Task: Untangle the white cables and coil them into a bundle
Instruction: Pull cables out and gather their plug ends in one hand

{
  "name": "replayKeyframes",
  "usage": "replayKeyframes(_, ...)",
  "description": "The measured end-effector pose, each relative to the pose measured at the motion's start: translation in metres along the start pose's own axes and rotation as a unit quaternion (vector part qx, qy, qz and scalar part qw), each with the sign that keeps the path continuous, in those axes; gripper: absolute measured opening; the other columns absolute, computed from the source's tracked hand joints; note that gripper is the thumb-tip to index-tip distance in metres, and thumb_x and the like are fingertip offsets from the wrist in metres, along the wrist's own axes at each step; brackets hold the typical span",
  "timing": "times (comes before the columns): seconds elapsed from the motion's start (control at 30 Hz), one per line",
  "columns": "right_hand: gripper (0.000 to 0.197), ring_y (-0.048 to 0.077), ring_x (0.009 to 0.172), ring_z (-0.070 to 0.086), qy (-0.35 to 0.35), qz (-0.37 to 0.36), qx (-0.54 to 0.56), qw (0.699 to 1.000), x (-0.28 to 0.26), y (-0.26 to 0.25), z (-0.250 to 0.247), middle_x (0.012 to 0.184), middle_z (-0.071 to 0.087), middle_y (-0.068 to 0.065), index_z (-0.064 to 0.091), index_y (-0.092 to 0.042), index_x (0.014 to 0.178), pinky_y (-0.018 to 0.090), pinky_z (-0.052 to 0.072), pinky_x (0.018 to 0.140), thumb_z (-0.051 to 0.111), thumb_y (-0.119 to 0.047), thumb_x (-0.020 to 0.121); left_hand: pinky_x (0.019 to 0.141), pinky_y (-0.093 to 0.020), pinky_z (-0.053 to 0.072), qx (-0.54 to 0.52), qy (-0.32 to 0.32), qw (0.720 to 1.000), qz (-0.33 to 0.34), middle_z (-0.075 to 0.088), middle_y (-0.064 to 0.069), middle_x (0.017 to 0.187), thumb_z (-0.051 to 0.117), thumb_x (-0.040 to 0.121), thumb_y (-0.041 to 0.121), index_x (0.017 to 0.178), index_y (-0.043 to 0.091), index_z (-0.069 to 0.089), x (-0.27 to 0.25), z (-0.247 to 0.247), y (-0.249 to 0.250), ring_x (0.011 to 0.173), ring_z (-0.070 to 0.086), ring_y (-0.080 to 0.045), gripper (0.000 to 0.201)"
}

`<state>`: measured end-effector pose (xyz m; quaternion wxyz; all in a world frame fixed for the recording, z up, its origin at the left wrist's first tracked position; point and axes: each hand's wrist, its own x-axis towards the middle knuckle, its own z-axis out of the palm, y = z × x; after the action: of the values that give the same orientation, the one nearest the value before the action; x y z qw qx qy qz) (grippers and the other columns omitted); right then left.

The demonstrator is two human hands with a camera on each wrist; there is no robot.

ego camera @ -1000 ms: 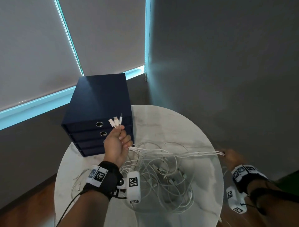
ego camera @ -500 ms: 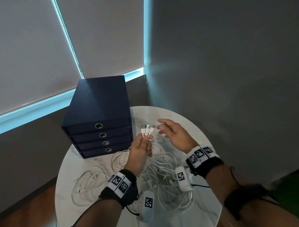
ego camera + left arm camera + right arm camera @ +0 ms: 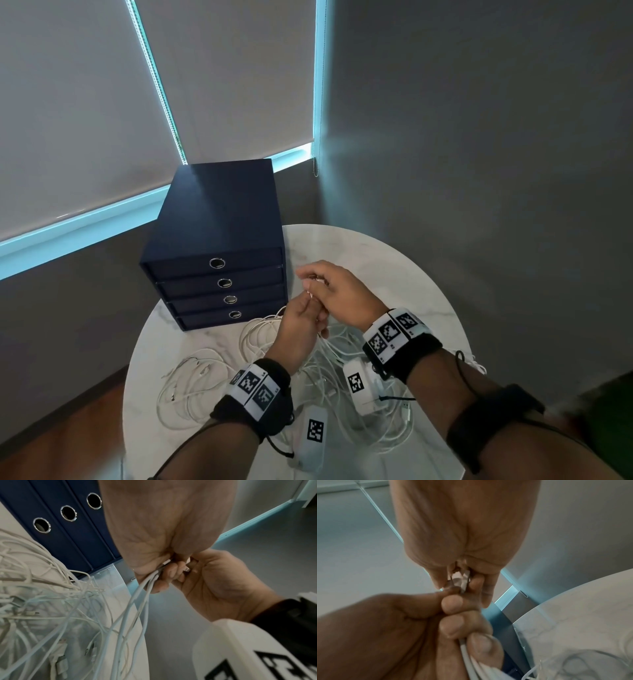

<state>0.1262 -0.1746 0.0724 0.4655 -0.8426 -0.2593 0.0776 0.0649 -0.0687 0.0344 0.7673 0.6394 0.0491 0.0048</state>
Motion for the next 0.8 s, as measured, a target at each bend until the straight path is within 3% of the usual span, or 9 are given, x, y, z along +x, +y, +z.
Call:
replayKeyframes(0.07,0.021,0.002,0.093,0.065,0.008,0.001,-0.017,1.0,0.0,-0.002,-0.001,0.109,0.068,-0.01,0.068,-0.022,0.112,0.027,0.055,0.087,0.06,-0.03,0.094,0.05,-0.026,0.043,0.004,-0.011,1.0,-0.011,0.042,0.001,0.058,0.035,0.108,0.007,0.077,0.006,0.05,-0.001,0.002,0.004,0.053,0.039,-0.012,0.034)
replayKeyframes(0.2,0.019,0.006,0.055,0.065,0.028,0.014,-0.027,0.999,0.0,-0.004,-0.01,0.072,0.072,-0.001,0.072,-0.014,0.087,0.032,0.058,0.065,0.058,-0.025,0.095,0.052,-0.026,0.042,0.016,-0.033,0.999,-0.009,0.043,0.004,0.063,0.035,0.109,0.013,0.089,0.01,0.053,-0.004,0.004,0.008,0.051,0.039,-0.008,0.027)
replayKeyframes(0.3,0.023,-0.002,0.058,0.064,0.013,0.004,-0.047,0.999,-0.001,-0.001,-0.007,0.09,0.074,0.0,0.072,-0.015,0.103,0.022,0.056,0.064,0.05,-0.018,0.099,0.05,-0.025,0.04,0.036,-0.041,0.998,-0.018,0.043,0.002,0.064,0.033,0.108,0.008,0.098,0.008,0.05,-0.004,0.008,0.009,0.05,0.04,-0.007,0.02)
replayKeyframes(0.43,0.032,0.006,0.101,0.067,-0.02,0.023,0.0,1.0,-0.004,0.003,-0.003,0.11,0.072,-0.002,0.065,-0.019,0.121,0.026,0.054,0.09,0.04,-0.014,0.101,0.05,-0.027,0.04,0.073,-0.052,0.996,-0.023,0.045,0.004,0.061,0.038,0.105,0.002,0.103,0.003,0.049,-0.004,0.006,0.007,0.051,0.042,-0.007,0.011)
replayKeyframes(0.5,0.035,0.008,0.11,0.064,-0.028,0.032,0.015,0.999,-0.007,0.004,-0.002,0.116,0.071,-0.002,0.061,-0.018,0.127,0.025,0.048,0.098,0.037,-0.013,0.102,0.051,-0.03,0.041,0.114,-0.052,0.992,-0.021,0.047,0.003,0.062,0.042,0.101,-0.003,0.104,-0.003,0.05,-0.002,0.003,0.003,0.053,0.044,-0.01,0.009)
replayKeyframes(0.6,0.038,0.009,0.113,0.062,-0.038,0.035,0.019,0.999,-0.006,0.006,0.005,0.119,0.069,-0.001,0.059,-0.018,0.13,0.027,0.046,0.101,0.036,-0.011,0.1,0.051,-0.035,0.038,0.134,-0.047,0.99,-0.019,0.049,0.008,0.05,0.039,0.093,-0.007,0.088,0.0,0.052,-0.001,0.003,-0.001,0.044,0.043,-0.008,0.015)
replayKeyframes(0.67,0.039,0.006,0.118,0.058,-0.029,0.034,0.044,0.998,-0.004,0.004,0.01,0.128,0.064,-0.007,0.055,-0.025,0.132,0.028,0.044,0.104,0.037,-0.015,0.1,0.049,-0.033,0.034,0.092,-0.038,0.995,-0.024,0.047,0.006,0.049,0.039,0.083,0.007,0.082,0.001,0.051,-0.002,0.005,0.002,0.042,0.041,-0.009,0.013)
replayKeyframes(0.73,0.037,0.006,0.12,0.055,-0.002,0.043,0.099,0.994,-0.005,0.002,0.016,0.138,0.053,-0.014,0.046,-0.035,0.137,0.028,0.045,0.102,0.041,-0.029,0.101,0.048,-0.032,0.037,0.068,-0.013,0.997,-0.013,0.05,-0.006,0.059,0.042,0.086,0.009,0.089,-0.005,0.055,-0.002,0.006,0.005,0.049,0.045,-0.016,0.019)
replayKeyframes(0.8,0.041,0.007,0.104,0.062,0.015,0.076,0.168,0.983,-0.011,0.003,0.023,0.135,0.051,-0.015,0.038,-0.04,0.138,0.027,0.053,0.082,0.047,-0.046,0.098,0.05,-0.032,0.046,0.048,0.022,0.999,0.012,0.057,-0.013,0.066,0.04,0.101,0.006,0.094,-0.004,0.06,0.0,0.003,0.009,0.057,0.052,-0.025,0.024)
